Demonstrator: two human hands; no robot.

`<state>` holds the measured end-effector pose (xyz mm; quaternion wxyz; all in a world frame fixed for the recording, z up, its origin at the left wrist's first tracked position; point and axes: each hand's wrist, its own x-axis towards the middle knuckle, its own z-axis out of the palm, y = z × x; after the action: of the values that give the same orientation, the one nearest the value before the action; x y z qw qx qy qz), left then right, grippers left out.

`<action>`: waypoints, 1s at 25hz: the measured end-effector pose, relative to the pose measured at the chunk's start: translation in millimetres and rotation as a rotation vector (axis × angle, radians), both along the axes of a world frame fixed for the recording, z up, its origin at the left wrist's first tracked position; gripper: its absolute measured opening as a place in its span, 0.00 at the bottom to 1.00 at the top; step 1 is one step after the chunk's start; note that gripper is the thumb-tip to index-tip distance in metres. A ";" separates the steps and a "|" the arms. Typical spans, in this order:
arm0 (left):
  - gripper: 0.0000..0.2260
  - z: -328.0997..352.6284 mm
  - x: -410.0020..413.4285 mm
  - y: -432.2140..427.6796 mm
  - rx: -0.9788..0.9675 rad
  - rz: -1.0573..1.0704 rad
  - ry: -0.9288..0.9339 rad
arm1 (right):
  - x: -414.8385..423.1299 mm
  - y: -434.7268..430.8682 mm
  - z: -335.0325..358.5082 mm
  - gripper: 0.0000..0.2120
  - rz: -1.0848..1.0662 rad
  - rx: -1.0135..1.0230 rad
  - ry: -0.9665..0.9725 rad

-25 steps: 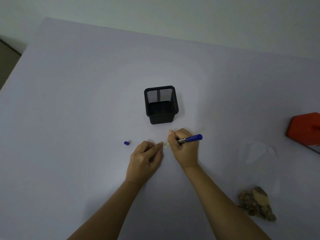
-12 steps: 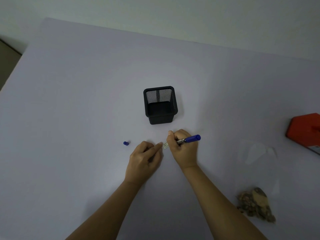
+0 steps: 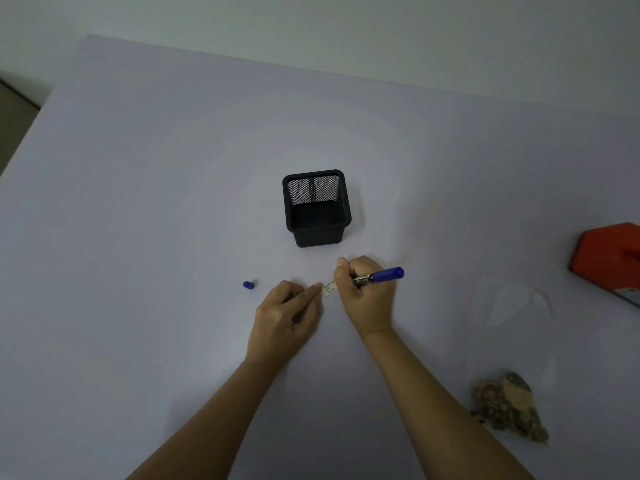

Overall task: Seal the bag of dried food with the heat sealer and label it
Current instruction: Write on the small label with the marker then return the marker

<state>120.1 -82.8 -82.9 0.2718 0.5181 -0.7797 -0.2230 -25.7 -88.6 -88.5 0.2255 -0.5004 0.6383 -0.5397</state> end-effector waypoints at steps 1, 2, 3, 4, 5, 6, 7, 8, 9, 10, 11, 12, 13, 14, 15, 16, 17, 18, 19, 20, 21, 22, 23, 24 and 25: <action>0.13 0.2 0.1 0.0 0.002 0.001 0.001 | -0.2 -0.1 -0.3 0.19 -0.008 0.006 -0.001; 0.13 0.6 0.3 0.3 0.004 0.003 0.001 | 0.2 0.0 -0.6 0.19 -0.016 0.015 -0.005; 0.13 1.0 0.5 0.3 0.007 0.004 0.003 | 0.8 0.1 -0.7 0.19 -0.023 0.021 -0.008; 0.13 1.4 0.5 0.5 0.007 0.003 0.005 | 1.4 0.0 -0.1 0.19 -0.030 0.021 -0.005; 0.13 1.6 0.5 0.7 0.003 0.002 0.007 | 1.6 -0.2 1.3 0.19 -0.032 0.014 0.004; 0.13 2.2 0.2 0.9 -0.002 0.002 0.008 | 1.8 -0.3 2.6 0.19 -0.027 0.007 0.011; 0.13 2.8 -0.1 0.7 -0.009 0.004 0.008 | 2.1 -0.4 3.3 0.18 -0.019 0.002 0.014; 0.13 3.0 -0.3 0.4 -0.014 0.006 0.009 | 2.0 -0.5 4.3 0.18 -0.012 0.000 0.011; 0.13 2.9 -0.2 0.2 -0.016 0.008 0.013 | 2.2 -0.5 6.4 0.18 -0.015 0.008 -0.005; 0.12 3.1 -0.2 -0.1 -0.014 0.008 0.021 | 2.9 -0.4 9.6 0.18 -0.037 0.025 -0.040; 0.12 3.0 -0.3 -0.3 -0.015 0.009 0.034 | 3.7 -0.4 12.9 0.19 -0.086 0.049 -0.112; 0.11 2.4 -0.5 0.0 -0.018 0.015 0.051 | 3.9 -0.6 19.7 0.18 -0.172 0.078 -0.232; 0.10 1.9 -1.0 0.6 -0.027 0.027 0.070 | 3.1 -0.5 28.4 0.18 -0.281 0.096 -0.393; 0.08 2.7 -1.5 0.9 -0.036 0.039 0.087 | 1.4 -0.2 36.7 0.18 -0.381 0.093 -0.561; 0.07 3.1 -1.8 0.5 -0.045 0.044 0.105 | -1.5 0.2 44.3 0.19 -0.453 0.076 -0.708; 0.06 3.4 -1.7 0.4 -0.052 0.045 0.122 | -5.2 1.2 50.5 0.20 -0.496 0.066 -0.808; 0.06 3.5 -0.8 0.4 -0.060 0.044 0.138 | -8.4 2.6 55.8 0.21 -0.510 0.075 -0.869; 0.06 5.0 0.1 0.9 -0.071 0.039 0.158 | -11.0 4.1 59.9 0.21 -0.502 0.101 -0.905; 0.07 7.9 1.4 2.2 -0.085 0.030 0.172 | -12.4 6.3 64.2 0.21 -0.482 0.137 -0.939; 0.09 12.1 3.3 4.1 -0.104 0.029 0.162 | -13.8 8.8 67.5 0.21 -0.466 0.181 -0.981; 0.11 17.0 5.9 6.5 -0.131 0.049 0.124 | -15.7 11.6 71.0 0.22 -0.458 0.226 -1.035; 0.12 23.1 9.2 8.3 -0.150 0.103 0.066 | -18.0 14.7 74.9 0.23 -0.453 0.260 -1.099; 0.12 29.8 13.0 9.9 -0.140 0.194 0.004 | -20.6 18.1 78.8 0.24 -0.454 0.278 -1.163; 0.14 37.0 18.4 10.2 -0.080 0.301 -0.042 | -23.4 21.7 82.2 0.25 -0.459 0.290 -1.208; 0.17 42.1 25.0 7.8 0.017 0.397 -0.072 | -25.8 24.7 85.7 0.24 -0.465 0.313 -1.224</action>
<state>145.0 -75.0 -40.8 0.2781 0.6716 -0.6695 -0.1528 -51.4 -63.9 -2.8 0.4943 0.0848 0.5573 -0.6617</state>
